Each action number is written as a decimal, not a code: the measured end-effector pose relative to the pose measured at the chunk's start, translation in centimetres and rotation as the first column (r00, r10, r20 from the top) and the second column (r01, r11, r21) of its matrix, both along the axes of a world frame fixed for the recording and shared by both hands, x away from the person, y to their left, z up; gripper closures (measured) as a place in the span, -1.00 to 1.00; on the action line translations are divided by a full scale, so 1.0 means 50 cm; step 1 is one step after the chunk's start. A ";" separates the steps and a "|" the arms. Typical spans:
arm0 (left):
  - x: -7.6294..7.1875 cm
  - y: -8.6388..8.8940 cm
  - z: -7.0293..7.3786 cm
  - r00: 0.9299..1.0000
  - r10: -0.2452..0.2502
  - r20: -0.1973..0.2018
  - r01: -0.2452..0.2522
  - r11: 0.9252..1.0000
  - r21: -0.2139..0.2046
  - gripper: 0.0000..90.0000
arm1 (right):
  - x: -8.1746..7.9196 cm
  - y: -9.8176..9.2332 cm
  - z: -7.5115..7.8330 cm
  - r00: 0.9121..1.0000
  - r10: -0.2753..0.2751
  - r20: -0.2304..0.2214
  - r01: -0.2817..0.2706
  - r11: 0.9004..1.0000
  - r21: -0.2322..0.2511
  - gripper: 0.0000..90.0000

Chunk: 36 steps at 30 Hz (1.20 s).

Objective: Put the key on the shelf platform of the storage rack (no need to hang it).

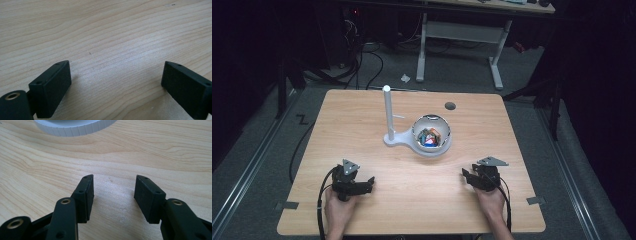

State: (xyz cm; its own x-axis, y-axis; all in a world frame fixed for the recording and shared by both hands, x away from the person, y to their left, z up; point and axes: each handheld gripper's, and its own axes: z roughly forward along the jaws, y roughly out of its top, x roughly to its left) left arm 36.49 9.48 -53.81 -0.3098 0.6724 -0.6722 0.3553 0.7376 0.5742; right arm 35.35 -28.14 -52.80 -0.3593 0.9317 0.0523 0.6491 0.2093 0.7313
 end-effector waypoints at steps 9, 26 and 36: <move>0.000 0.000 0.000 1.000 0.001 -0.001 -0.001 1.000 0.000 -0.79 | 0.001 0.006 -0.004 1.000 0.005 0.013 -0.005 1.000 -0.020 0.07; 0.000 -0.001 0.001 1.000 0.006 -0.005 -0.006 1.000 -0.007 -0.79 | 0.000 0.016 -0.006 0.999 0.037 0.018 -0.036 0.997 -0.067 -0.15; 0.000 -0.001 0.001 1.000 0.007 -0.006 -0.007 1.000 -0.008 -0.79 | -0.001 0.017 -0.006 0.999 0.044 0.016 -0.043 0.997 -0.069 -0.20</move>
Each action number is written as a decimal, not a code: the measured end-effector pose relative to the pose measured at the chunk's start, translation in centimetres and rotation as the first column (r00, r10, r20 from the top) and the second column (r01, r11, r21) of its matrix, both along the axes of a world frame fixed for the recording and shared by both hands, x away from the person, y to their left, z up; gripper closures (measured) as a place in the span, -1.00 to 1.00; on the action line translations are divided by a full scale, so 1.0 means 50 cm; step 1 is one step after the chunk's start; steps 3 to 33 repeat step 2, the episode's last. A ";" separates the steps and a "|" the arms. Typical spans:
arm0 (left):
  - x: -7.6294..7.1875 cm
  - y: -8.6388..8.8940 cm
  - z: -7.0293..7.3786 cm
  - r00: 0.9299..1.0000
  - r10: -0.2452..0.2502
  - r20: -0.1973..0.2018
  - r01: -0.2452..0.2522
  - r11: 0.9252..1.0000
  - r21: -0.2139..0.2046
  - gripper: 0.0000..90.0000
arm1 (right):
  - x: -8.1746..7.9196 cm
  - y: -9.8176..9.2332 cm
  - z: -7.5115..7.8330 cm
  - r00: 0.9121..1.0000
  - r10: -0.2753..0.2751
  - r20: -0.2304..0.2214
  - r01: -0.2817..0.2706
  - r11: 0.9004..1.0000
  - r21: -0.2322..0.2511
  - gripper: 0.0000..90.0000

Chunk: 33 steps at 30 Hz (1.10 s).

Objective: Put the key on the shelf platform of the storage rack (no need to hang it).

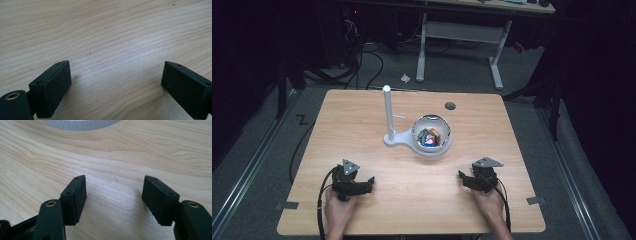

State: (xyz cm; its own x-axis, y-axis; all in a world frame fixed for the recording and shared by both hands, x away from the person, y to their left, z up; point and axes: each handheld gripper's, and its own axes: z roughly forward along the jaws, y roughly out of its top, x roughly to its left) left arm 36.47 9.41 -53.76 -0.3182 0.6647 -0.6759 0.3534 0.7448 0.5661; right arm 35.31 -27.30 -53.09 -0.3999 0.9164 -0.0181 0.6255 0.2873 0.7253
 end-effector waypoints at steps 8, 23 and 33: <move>0.000 0.000 0.000 1.000 0.000 0.000 0.000 1.000 0.001 -0.79 | 0.000 0.000 0.000 1.000 0.000 0.000 0.000 1.000 0.000 -0.20; 0.000 0.000 0.000 1.000 0.000 0.000 0.000 1.000 0.001 -0.79 | 0.000 0.000 0.000 1.000 0.000 0.000 0.000 1.000 0.000 -0.20; 0.000 0.000 0.000 1.000 0.000 0.000 0.000 1.000 0.001 -0.79 | 0.000 0.000 0.000 1.000 0.000 0.000 0.000 1.000 0.000 -0.20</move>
